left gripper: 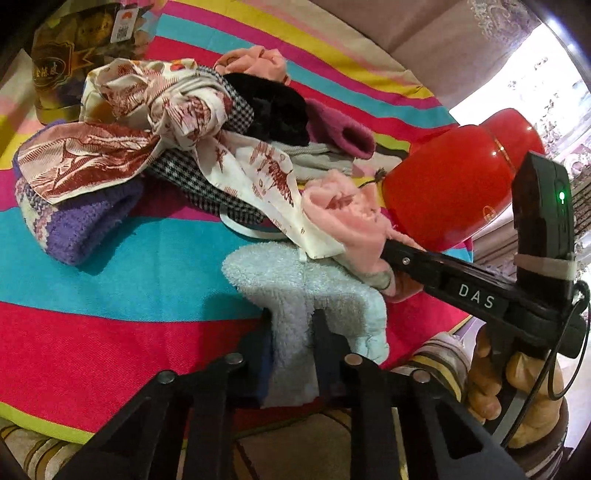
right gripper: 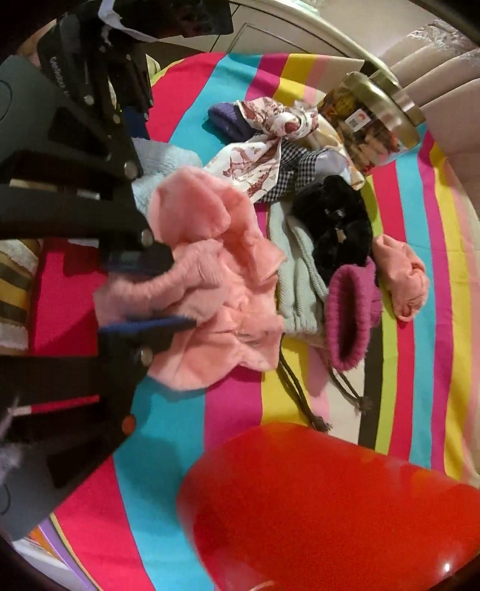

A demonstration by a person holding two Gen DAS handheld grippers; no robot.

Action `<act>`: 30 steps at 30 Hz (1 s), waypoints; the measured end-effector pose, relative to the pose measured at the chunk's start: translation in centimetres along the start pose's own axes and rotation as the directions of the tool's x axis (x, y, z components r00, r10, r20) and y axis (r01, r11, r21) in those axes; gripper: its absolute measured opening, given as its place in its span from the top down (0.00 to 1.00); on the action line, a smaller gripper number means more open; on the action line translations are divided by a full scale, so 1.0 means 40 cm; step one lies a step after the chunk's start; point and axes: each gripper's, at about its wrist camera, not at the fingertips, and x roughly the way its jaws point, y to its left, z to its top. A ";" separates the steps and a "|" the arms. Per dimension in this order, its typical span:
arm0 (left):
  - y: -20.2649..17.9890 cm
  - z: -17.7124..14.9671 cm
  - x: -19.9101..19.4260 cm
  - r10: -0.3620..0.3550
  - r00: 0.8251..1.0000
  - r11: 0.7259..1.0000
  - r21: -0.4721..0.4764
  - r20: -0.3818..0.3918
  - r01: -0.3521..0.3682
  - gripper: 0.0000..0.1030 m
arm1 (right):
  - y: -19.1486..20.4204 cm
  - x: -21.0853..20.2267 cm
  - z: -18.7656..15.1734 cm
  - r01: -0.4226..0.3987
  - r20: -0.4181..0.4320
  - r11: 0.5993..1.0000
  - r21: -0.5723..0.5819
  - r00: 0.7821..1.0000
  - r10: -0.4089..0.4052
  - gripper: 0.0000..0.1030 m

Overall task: Organize soft objects
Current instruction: 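Grasp the pink fuzzy sock with the right tool while the left grasps the light-blue towel, then carry the pink sock into the box and release it while the left drops the blue towel there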

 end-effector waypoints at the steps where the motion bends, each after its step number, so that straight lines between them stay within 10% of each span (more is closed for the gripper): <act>1: 0.001 -0.002 -0.010 -0.008 1.000 1.000 -0.004 0.013 0.008 0.82 | -0.002 -0.010 -0.004 -0.001 0.012 1.000 0.003 1.000 0.001 0.83; 30: -0.162 -0.053 -0.202 -0.030 0.976 0.997 0.082 0.214 0.012 0.83 | -0.259 -0.435 -0.236 0.008 0.263 0.968 0.252 0.962 -0.077 0.86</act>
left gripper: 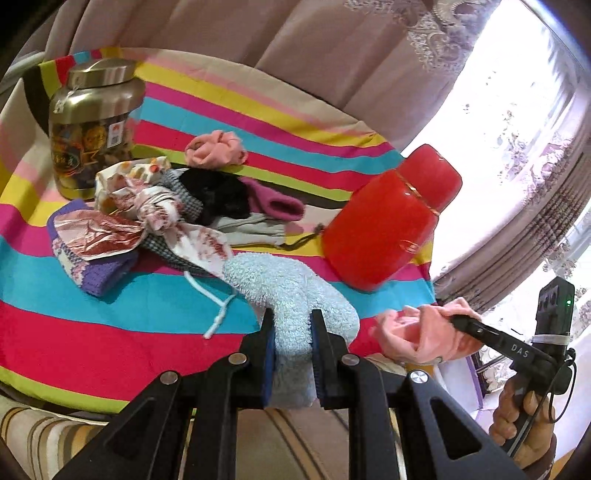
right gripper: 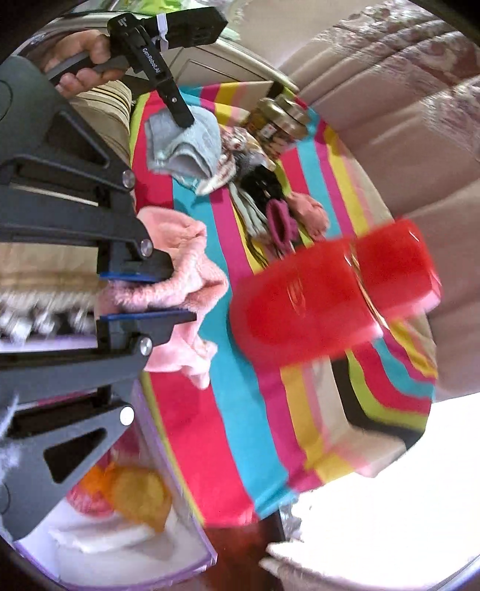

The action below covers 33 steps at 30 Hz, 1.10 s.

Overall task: Organize soft objects
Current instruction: 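Carry the pink sock into the box and release it while the left drops the blue towel there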

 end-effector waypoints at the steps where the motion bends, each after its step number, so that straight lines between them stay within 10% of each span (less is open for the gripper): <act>1: -0.009 0.000 -0.001 -0.006 1.000 1.000 0.004 -0.001 0.006 0.83 | -0.017 -0.018 -0.002 0.011 0.010 1.000 0.010 1.000 -0.011 0.86; 20: -0.370 -0.080 0.082 -0.194 0.966 0.948 0.219 -0.170 0.229 0.83 | -0.361 -0.200 -0.142 0.241 -0.026 0.949 0.203 0.970 -0.241 0.86; 33: -0.555 -0.173 0.193 -0.160 0.939 0.886 0.375 -0.306 0.273 0.82 | -0.499 -0.262 -0.216 0.311 -0.053 0.902 0.298 0.949 -0.310 0.86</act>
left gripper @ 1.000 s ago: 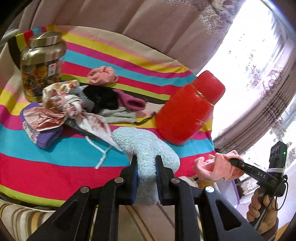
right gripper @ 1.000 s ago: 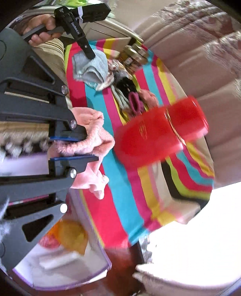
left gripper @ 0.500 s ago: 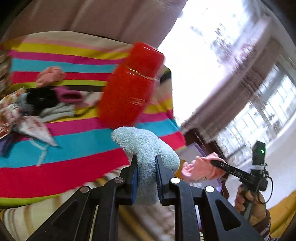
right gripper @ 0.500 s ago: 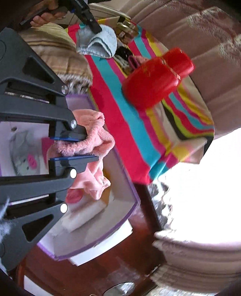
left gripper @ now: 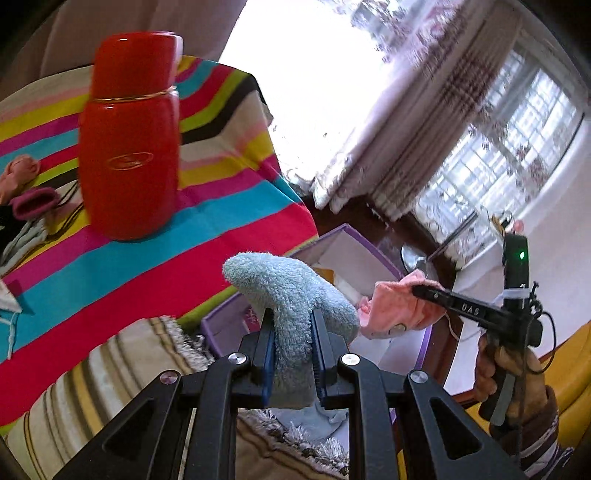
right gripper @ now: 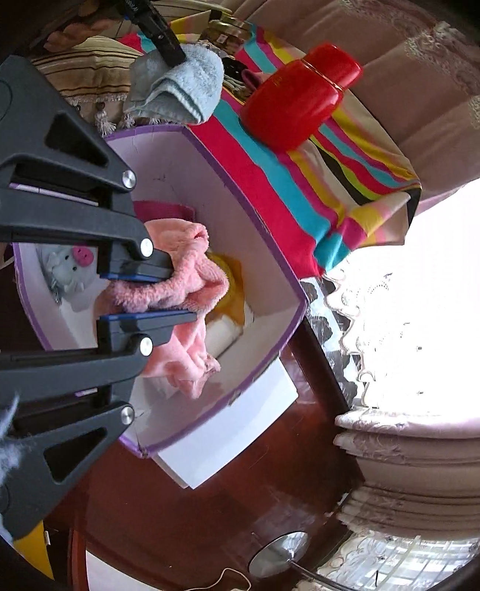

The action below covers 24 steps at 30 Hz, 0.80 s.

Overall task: Organize soft objects
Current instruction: 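Carry the pink sock into the box and release it while the left drops the blue towel there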

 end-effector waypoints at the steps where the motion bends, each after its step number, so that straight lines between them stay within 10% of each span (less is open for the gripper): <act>1: -0.008 0.000 0.009 0.003 1.000 1.000 0.014 -0.008 -0.003 0.82 | -0.004 0.000 0.001 0.000 0.001 1.000 0.004 1.000 0.000 0.86; 8: -0.007 0.011 0.090 0.098 0.992 0.995 0.034 -0.082 -0.095 0.53 | -0.029 0.006 0.002 0.007 -0.003 1.000 0.021 1.000 -0.007 0.85; 20: 0.035 0.005 0.057 0.102 0.993 0.994 -0.035 -0.060 -0.104 0.48 | -0.037 0.009 0.006 0.028 -0.012 1.000 0.011 1.000 -0.028 0.84; 24: 0.047 0.001 0.049 0.088 0.995 0.994 -0.062 -0.052 -0.091 0.47 | -0.041 0.016 0.015 0.068 -0.025 0.997 0.026 0.997 -0.067 0.41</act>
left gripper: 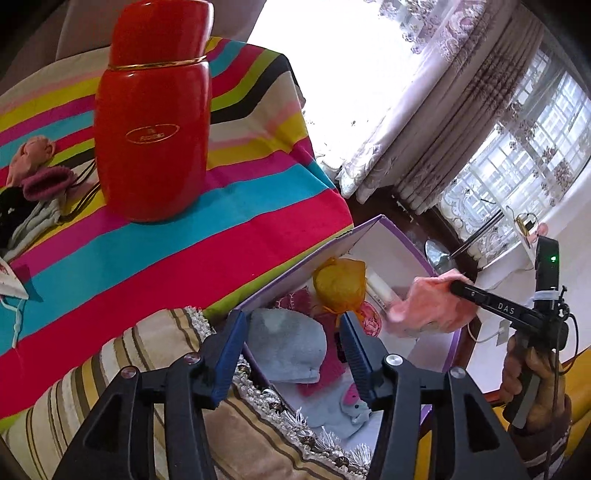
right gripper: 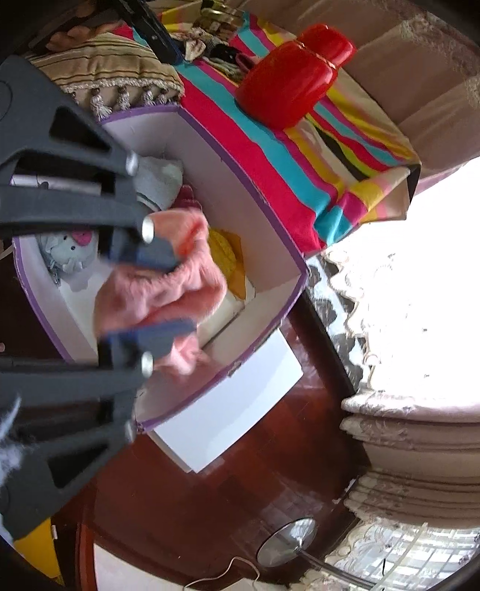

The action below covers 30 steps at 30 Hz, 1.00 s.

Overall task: Organize soft objects
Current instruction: 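Carry the pink sock into the box and release it while the left drops the blue towel there, then move both open tools back over the remaining pile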

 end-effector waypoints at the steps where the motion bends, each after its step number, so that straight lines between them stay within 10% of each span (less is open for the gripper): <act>1: 0.005 -0.001 -0.003 -0.003 1.000 1.000 -0.006 0.002 0.003 0.47 | -0.002 0.001 0.004 0.022 0.003 1.000 0.004 1.000 -0.022 0.27; 19: 0.195 -0.007 -0.135 0.027 0.991 0.985 -0.174 0.135 -0.003 0.47 | 0.185 0.004 0.023 -0.075 0.004 0.991 -0.110 0.997 0.076 0.24; 30: 0.447 -0.067 -0.260 0.136 0.958 0.917 -0.399 0.251 -0.026 0.47 | 0.438 0.013 -0.009 -0.202 -0.055 0.932 -0.300 0.979 0.195 0.24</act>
